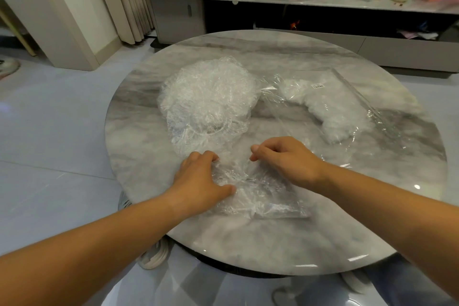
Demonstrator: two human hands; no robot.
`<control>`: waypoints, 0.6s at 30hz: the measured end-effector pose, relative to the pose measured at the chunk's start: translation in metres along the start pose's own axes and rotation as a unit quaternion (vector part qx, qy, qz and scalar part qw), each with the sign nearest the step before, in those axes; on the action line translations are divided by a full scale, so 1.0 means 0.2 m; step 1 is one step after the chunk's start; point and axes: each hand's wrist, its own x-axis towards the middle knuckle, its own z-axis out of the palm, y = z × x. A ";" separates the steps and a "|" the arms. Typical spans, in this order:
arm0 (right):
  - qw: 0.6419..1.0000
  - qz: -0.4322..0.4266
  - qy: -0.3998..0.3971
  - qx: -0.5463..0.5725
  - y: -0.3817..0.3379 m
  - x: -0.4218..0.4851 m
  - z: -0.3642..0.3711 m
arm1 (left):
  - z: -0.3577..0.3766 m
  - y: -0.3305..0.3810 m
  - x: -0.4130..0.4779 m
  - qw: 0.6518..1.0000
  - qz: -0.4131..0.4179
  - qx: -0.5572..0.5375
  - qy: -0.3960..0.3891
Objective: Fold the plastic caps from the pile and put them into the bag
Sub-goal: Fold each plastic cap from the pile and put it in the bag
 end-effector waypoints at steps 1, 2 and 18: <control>1.000 -0.013 0.010 0.013 0.00 0.00 0.00 | 0.00 0.00 0.00 1.000 0.002 -0.004 0.001; 0.999 -0.028 0.018 0.025 -0.01 -0.02 0.00 | 0.00 -0.01 0.00 1.000 0.003 -0.008 0.001; 0.883 -0.314 -0.124 -0.326 0.15 -0.39 0.11 | -0.22 0.01 -0.05 0.982 0.044 0.019 -0.181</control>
